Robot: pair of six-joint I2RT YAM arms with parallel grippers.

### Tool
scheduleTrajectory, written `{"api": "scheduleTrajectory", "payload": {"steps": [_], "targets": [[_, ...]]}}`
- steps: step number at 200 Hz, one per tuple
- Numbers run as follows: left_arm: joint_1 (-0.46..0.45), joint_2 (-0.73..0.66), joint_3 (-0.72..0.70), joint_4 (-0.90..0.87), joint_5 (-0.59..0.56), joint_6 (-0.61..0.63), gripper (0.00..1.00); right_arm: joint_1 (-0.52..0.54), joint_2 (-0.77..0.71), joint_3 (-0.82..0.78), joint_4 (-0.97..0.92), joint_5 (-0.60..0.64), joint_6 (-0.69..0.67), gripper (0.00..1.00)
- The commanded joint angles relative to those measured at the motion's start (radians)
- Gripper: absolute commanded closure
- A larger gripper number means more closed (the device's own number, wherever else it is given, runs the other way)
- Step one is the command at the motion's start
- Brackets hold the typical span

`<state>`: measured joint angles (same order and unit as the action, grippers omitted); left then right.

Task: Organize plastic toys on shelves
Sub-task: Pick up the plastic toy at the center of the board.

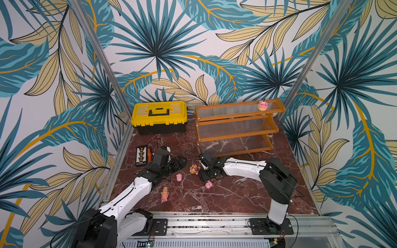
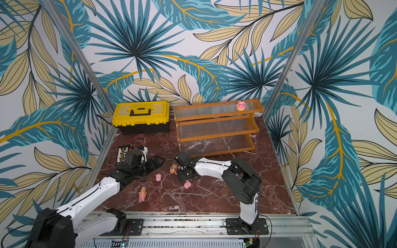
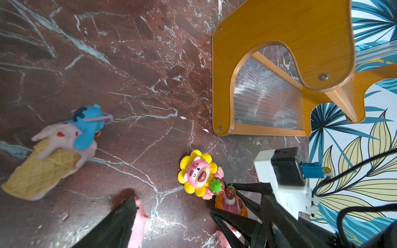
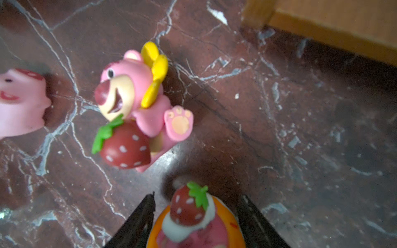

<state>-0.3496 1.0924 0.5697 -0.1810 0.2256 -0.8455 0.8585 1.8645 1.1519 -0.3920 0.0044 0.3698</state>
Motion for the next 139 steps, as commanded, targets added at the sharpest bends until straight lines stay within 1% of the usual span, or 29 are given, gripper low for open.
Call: {"api": "scheduleTrajectory", "payload": {"steps": [1,16,37,56,65,84,100,116,139], "targets": [[0.003,-0.014,0.010,0.015,0.013,-0.003,0.06,0.006,-0.030,-0.053,-0.011,-0.012,-0.019,0.44],[0.004,-0.030,0.008,0.011,0.019,-0.001,0.06,0.005,-0.074,-0.086,0.024,-0.013,-0.035,0.49],[0.005,-0.065,-0.002,0.024,0.047,0.005,0.06,0.006,-0.155,-0.142,0.084,-0.016,-0.081,0.50],[0.005,-0.109,-0.015,0.065,0.106,0.024,0.06,0.006,-0.278,-0.216,0.163,-0.039,-0.141,0.50],[0.005,-0.131,-0.026,0.100,0.146,0.029,0.06,0.007,-0.349,-0.261,0.249,-0.065,-0.185,0.50],[0.004,-0.176,-0.052,0.198,0.231,0.021,0.06,0.006,-0.516,-0.360,0.383,-0.114,-0.279,0.51],[0.005,-0.198,-0.064,0.287,0.312,-0.003,0.05,0.005,-0.629,-0.400,0.435,-0.132,-0.360,0.51],[0.005,-0.187,-0.075,0.416,0.415,-0.051,0.05,0.006,-0.692,-0.398,0.436,-0.160,-0.433,0.52],[0.005,-0.125,-0.088,0.636,0.537,-0.165,0.05,0.006,-0.733,-0.364,0.404,-0.198,-0.530,0.54]]}}
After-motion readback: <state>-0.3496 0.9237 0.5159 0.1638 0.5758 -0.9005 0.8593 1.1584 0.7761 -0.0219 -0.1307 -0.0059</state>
